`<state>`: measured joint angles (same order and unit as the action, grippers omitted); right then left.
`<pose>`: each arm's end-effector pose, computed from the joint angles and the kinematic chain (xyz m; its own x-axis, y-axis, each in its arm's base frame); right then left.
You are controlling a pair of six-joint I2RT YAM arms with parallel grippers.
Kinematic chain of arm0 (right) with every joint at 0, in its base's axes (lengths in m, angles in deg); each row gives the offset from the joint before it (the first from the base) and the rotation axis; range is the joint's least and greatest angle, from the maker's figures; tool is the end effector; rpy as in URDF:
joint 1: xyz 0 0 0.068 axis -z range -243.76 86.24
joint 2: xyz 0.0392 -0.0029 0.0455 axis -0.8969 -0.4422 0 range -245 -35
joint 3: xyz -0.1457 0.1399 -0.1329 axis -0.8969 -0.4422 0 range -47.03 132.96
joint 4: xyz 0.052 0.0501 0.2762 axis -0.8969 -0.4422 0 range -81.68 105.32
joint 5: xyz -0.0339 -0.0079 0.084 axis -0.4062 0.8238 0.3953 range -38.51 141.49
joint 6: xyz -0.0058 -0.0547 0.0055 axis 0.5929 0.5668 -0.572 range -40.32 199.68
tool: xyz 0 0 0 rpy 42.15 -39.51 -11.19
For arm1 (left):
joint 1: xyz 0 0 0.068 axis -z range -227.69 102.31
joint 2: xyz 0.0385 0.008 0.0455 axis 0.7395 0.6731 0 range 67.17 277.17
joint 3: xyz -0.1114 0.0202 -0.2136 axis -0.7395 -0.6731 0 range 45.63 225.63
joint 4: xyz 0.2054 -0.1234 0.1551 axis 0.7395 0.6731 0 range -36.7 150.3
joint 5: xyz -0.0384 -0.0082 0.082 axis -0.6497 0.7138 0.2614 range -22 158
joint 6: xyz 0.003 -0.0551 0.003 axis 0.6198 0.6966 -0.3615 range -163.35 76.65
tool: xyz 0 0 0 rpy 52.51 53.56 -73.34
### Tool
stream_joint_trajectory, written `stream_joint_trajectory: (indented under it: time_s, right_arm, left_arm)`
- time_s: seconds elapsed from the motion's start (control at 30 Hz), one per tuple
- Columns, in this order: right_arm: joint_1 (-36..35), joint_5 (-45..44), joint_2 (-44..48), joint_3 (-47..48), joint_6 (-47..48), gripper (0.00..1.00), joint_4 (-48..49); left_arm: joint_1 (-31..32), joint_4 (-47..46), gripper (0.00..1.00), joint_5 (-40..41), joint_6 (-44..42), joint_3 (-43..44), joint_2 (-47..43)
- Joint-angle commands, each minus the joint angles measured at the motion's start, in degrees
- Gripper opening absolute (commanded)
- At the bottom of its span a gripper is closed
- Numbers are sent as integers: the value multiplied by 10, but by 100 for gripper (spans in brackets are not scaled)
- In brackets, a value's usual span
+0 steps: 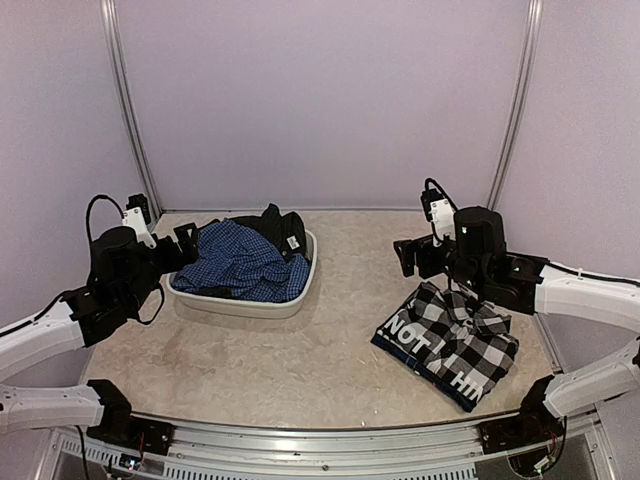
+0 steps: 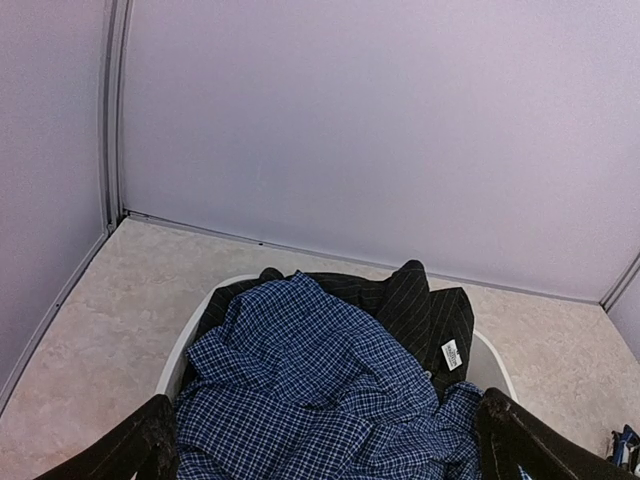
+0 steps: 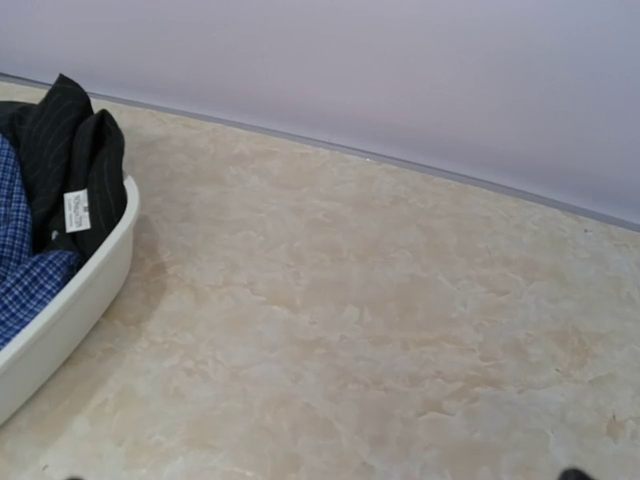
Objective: Fold and stack the long sleeve shirts
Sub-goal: Move the square-folded shirt to the corner of the board.
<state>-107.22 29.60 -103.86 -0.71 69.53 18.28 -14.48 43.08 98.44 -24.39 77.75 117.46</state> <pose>0.2360 0.2043 0.2449 -0.3069 -0.0657 -0.9495 -0.3347 0.9414 0.0430 0.2221 -0.1226 0.2498 -0.1264 -0.2521 -0.9594 0.0121 0.9667 -0.2556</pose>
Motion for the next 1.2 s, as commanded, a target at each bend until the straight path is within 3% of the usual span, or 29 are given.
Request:
stream_joint_trajectory:
  time_s: [0.0, 0.27, 0.63, 0.97, 1.17]
  right_arm:
    - [-4, 0, 2, 16, 1, 100, -1]
    - [-5, 14, 1, 22, -1, 100, -19]
    - [-37, 58, -6, 75, -30, 100, -206]
    - [-157, 51, 7, 84, -170, 100, -426]
    - [-260, 44, -45, 96, -209, 93, -471]
  left_arm:
    - [4, -3, 99, -1, 1, 0, -6]
    - [4, -2, 99, -2, 2, 0, -4]
    - [5, 1, 99, -5, 5, 0, -5]
    - [6, 1, 99, -9, 8, 1, 1]
    - [6, -2, 99, -20, 12, 1, 3]
